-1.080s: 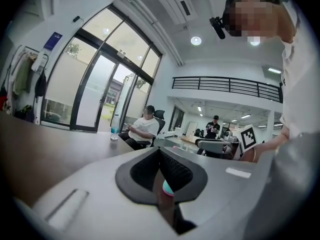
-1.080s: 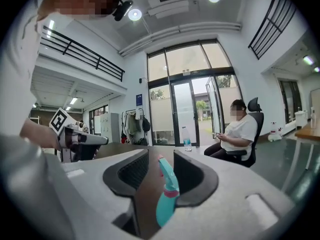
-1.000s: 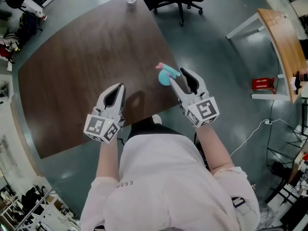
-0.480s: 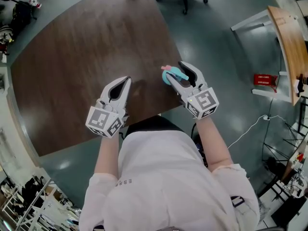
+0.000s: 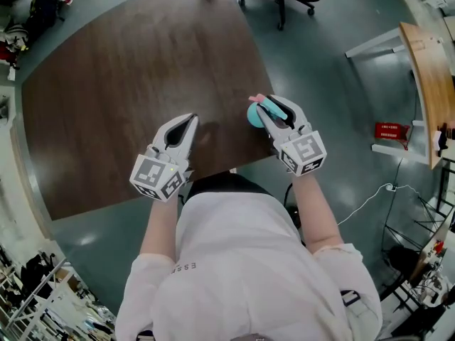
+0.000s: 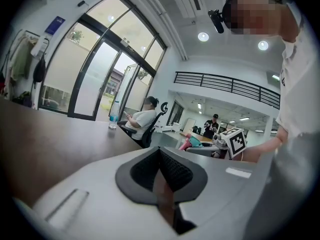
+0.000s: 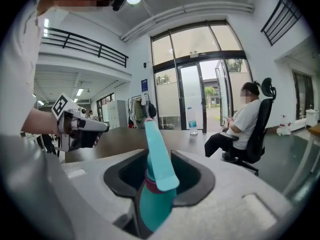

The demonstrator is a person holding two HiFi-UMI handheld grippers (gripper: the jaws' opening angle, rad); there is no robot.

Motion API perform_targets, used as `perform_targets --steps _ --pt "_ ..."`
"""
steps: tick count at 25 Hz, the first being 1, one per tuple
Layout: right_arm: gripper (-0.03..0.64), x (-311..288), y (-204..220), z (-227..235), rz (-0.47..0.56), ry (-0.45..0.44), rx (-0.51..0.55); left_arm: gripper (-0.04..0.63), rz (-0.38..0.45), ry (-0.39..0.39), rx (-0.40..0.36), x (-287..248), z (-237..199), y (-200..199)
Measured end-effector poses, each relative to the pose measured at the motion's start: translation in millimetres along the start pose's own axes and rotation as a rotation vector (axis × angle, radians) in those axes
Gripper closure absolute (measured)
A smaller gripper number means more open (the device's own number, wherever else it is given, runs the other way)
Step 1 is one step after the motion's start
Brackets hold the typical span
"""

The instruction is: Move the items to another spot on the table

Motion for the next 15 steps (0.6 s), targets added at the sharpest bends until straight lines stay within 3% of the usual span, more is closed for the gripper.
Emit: perform_targets --steps 7,15 --pt "0.494 19 -38 -11 0.077 -0.015 0.003 0.588 0.081 -0.094 -0.018 37 1 -26" --pt "0.495 9 -61 -47 0.086 -0.126 0.053 0.588 0.147 -0.276 0.010 103 -15 -26"
Point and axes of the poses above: the fingertips, and each gripper's own axes: x backward along the fingers, z to its right, y out of its underside, the point moved 1 cm from there along x, backward along the fingers, and after that the axes turned 14 degrees about -y, right-handed, at the moved point
